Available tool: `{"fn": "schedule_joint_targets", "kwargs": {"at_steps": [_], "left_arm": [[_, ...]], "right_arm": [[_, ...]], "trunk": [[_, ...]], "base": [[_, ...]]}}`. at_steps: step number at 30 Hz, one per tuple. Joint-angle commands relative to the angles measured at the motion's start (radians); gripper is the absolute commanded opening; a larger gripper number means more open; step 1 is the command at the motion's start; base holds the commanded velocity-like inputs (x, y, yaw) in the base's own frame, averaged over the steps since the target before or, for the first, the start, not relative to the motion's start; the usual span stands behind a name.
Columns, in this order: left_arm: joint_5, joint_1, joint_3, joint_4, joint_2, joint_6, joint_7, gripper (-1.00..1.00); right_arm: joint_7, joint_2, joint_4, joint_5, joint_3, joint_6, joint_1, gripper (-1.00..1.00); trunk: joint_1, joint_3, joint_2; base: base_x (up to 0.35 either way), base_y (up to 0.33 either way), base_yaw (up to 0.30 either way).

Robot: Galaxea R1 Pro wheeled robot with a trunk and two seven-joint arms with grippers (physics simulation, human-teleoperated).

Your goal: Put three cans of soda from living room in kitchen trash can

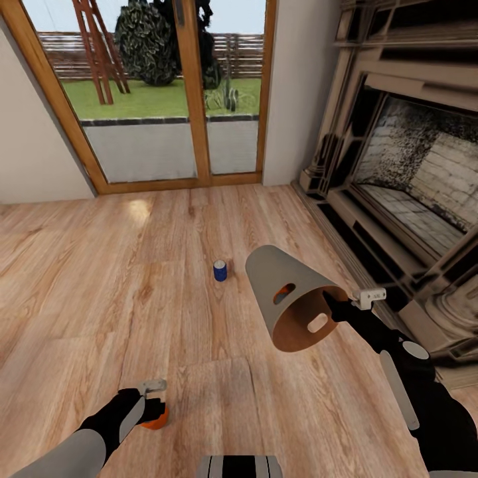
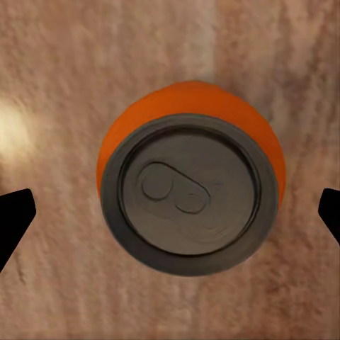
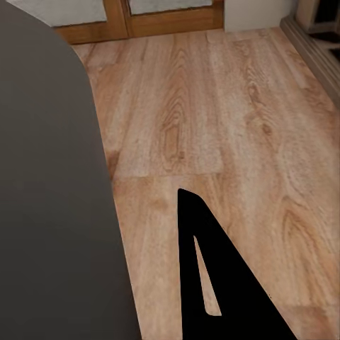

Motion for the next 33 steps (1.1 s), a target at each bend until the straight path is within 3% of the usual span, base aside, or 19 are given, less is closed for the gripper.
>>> {"fn": "schedule_joint_targets", "kwargs": {"at_steps": [1,13,21,33], "left_arm": [[0.000,0.000,0.000,0.000,0.000,0.000,0.000,1.00],[0.001,0.000,0.000,-0.001,0.000,-0.001,0.000,1.00],[0.002,0.000,0.000,-0.001,-0.001,-0.001,-0.001,1.00],[0.002,0.000,0.000,-0.001,-0.001,-0.002,-0.002,1.00]], "right_arm": [[0.000,0.000,-0.001,-0.008,0.000,0.000,0.000,-1.00],[0.000,0.000,-0.001,-0.008,0.003,0.001,0.000,-1.00],[0.000,0.000,-0.001,-0.008,0.004,0.000,0.000,-1.00],[0.001,0.000,-0.001,-0.008,0.005,0.000,0.000,-1.00]], "trunk": [[0.000,0.000,0.000],[0.000,0.000,0.000],[0.003,-0.031,-0.002],[0.003,-0.031,-0.002]], "base": [[0.000,0.000,0.000],[0.000,0.000,0.000],[0.000,0.000,0.000],[0.000,0.000,0.000]]}}
